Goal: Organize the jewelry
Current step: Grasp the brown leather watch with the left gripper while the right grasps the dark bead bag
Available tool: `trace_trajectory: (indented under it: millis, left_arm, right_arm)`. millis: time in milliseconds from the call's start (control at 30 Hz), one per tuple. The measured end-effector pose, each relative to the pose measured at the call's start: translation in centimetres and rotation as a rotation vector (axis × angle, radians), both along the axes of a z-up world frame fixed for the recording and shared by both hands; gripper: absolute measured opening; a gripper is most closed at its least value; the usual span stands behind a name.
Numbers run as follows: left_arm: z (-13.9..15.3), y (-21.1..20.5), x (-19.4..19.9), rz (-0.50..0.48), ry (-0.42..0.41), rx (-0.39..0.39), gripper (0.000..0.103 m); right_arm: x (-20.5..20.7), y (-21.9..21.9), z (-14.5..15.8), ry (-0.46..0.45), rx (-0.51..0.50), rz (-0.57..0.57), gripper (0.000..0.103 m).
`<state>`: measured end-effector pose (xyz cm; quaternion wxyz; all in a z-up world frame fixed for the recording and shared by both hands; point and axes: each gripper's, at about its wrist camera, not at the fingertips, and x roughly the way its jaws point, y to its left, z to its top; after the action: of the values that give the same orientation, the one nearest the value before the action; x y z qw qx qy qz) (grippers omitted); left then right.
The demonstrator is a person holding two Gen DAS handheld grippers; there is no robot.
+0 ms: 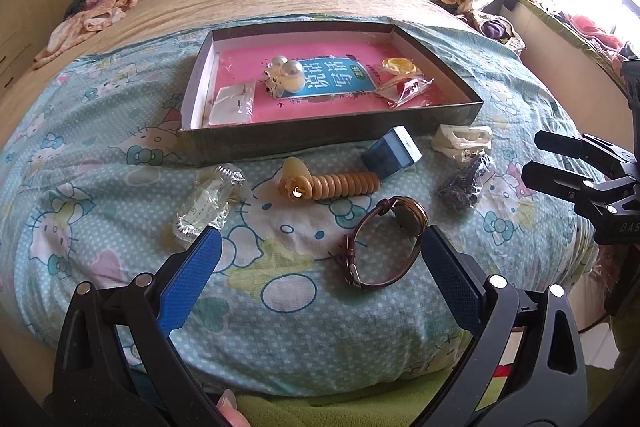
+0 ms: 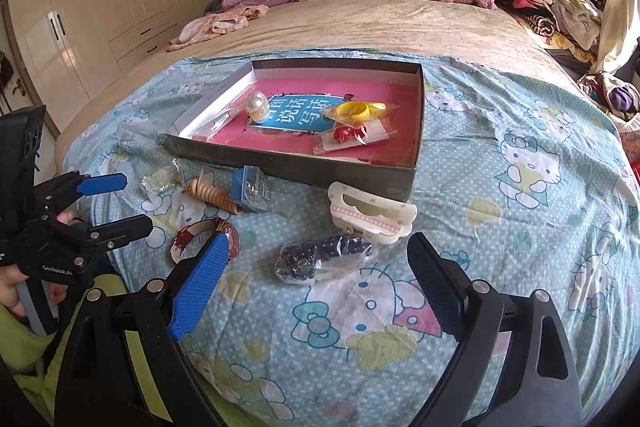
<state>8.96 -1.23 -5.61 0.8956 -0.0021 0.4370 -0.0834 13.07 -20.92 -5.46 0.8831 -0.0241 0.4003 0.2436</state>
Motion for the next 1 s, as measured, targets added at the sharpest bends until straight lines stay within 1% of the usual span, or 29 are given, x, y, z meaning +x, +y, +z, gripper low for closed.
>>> trace_trajectory:
  millis: [100,167,200,267,300,333,367,400,433,467,533,567,633,700,900,1000]
  left_arm:
    - [-0.6,-0.3,-0.1,-0.012,0.014,0.006,0.092]
    - [-1.1,-0.7,0.0,-0.029,0.031,0.008,0.083]
    - [-1.3,-1.0,0.0,-0.041,0.038,0.009,0.075]
    - [-1.8,-1.3,0.0,-0.056,0.051,0.015,0.072]
    - [-2.0,-1.4,0.0,-0.061,0.056,0.015,0.068]
    - [-2.1,-1.5,0.0,-0.064,0.061,0.014,0.059]
    - [-2.3,-1.5,0.1,-0.065,0.066,0.013,0.054]
    - [-2.5,-1.5,0.2,-0.065,0.072,0.010,0.047]
    - [-2.7,-1.4,0.3,-0.065,0.079,0.002,0.043]
    - [-2.9,-1.4,0.4,-0.062,0.088,-0.006,0.041]
    - [-3.6,-1.5,0.6,-0.063,0.109,-0.011,0.029]
    - [-3.8,-1.6,0.7,-0.066,0.118,-0.012,0.027]
    - [-4.1,-2.0,0.9,-0.072,0.126,-0.010,0.019]
    - [-4.3,-2.1,1.0,-0.076,0.130,-0.012,0.014]
    - [-4.5,-1.9,1.1,-0.060,0.131,-0.020,0.006]
    - [-4.3,-1.7,1.1,-0.058,0.126,-0.029,0.005]
  right_arm:
    - [0.0,0.0,-0.5,0.009,-0.002,0.002,0.090]
    - [0.0,0.1,-0.8,0.018,-0.002,0.003,0.090]
    - [0.0,0.1,-1.0,0.022,-0.004,0.003,0.090]
    - [0.0,0.1,-1.4,0.032,-0.005,0.003,0.090]
    - [0.0,0.1,-1.6,0.036,-0.004,0.003,0.090]
    - [0.0,0.0,-1.7,0.040,-0.004,0.003,0.090]
    - [0.0,0.0,-1.9,0.044,-0.004,0.004,0.090]
    - [0.0,0.0,-2.0,0.047,-0.004,0.003,0.090]
    - [0.0,0.0,-2.1,0.050,-0.004,0.003,0.090]
    - [0.1,0.0,-2.3,0.053,-0.005,0.003,0.090]
    - [0.3,0.0,-2.6,0.061,-0.005,0.001,0.090]
    - [0.4,0.0,-2.8,0.064,-0.006,0.000,0.090]
    - [0.6,0.1,-3.2,0.074,-0.006,-0.002,0.090]
    - [0.8,0.2,-3.7,0.084,-0.008,-0.002,0.090]
    - [1.8,0.8,-5.3,0.117,-0.020,0.000,0.090]
    - [2.5,1.3,-6.1,0.128,-0.029,0.004,0.090]
